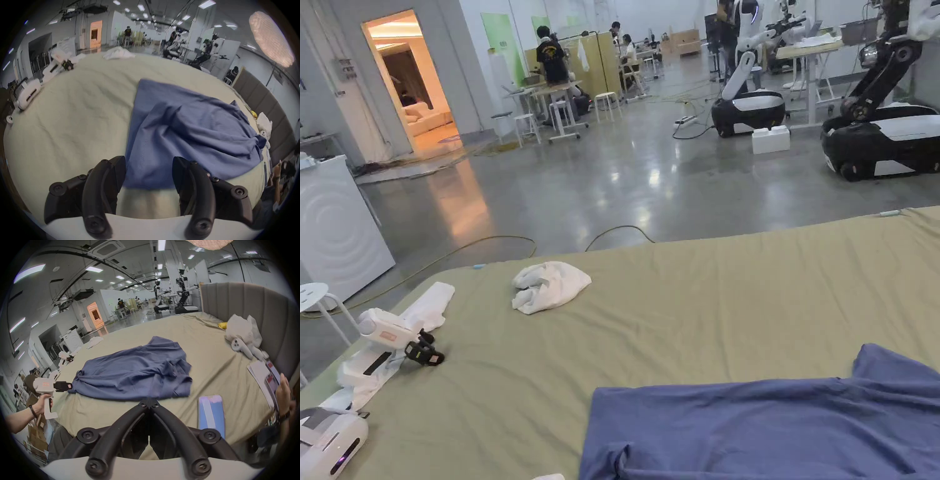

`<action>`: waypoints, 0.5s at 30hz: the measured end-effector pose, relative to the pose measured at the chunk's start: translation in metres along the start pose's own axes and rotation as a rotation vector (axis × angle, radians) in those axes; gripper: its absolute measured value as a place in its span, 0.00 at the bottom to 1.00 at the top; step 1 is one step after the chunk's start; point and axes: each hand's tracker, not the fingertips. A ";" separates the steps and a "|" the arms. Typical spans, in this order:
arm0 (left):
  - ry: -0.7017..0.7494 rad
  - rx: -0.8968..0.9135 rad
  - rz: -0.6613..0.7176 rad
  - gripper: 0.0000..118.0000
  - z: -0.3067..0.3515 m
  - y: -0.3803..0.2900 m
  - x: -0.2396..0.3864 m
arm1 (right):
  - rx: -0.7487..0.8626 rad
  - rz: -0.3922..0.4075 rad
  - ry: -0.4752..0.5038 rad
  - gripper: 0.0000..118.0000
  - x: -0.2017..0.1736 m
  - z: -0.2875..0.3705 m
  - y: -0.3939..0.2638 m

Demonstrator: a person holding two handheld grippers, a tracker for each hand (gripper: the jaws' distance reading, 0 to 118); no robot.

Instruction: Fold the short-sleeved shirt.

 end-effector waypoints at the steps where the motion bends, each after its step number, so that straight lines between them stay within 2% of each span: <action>1: -0.006 -0.025 0.016 0.42 -0.008 0.000 -0.001 | -0.012 -0.012 -0.021 0.00 0.007 0.002 -0.005; 3: 0.103 -0.018 -0.040 0.22 -0.014 0.000 0.008 | -0.042 -0.026 -0.069 0.00 0.019 0.001 -0.011; 5: 0.085 -0.027 -0.090 0.09 -0.013 0.004 0.019 | -0.052 -0.050 -0.076 0.00 0.029 -0.010 -0.014; 6: 0.079 -0.042 -0.134 0.09 -0.012 0.003 0.024 | -0.063 -0.058 -0.065 0.00 0.034 -0.021 -0.012; 7: 0.125 -0.048 -0.182 0.08 -0.014 0.002 0.032 | -0.065 -0.056 -0.059 0.06 0.038 -0.035 -0.009; 8: 0.155 -0.050 -0.227 0.08 -0.017 0.002 0.038 | -0.077 -0.058 -0.073 0.22 0.041 -0.053 -0.002; 9: 0.161 -0.069 -0.235 0.08 -0.021 0.002 0.040 | -0.104 -0.054 -0.106 0.52 0.042 -0.071 0.005; 10: 0.169 -0.086 -0.232 0.08 -0.022 0.001 0.040 | -0.127 -0.039 -0.128 0.60 0.045 -0.088 0.012; 13: 0.164 -0.160 -0.258 0.08 -0.025 0.017 0.042 | -0.189 -0.017 -0.131 0.57 0.052 -0.143 0.033; 15: 0.170 -0.175 -0.263 0.08 -0.029 0.020 0.040 | -0.270 0.016 -0.193 0.57 0.054 -0.175 0.040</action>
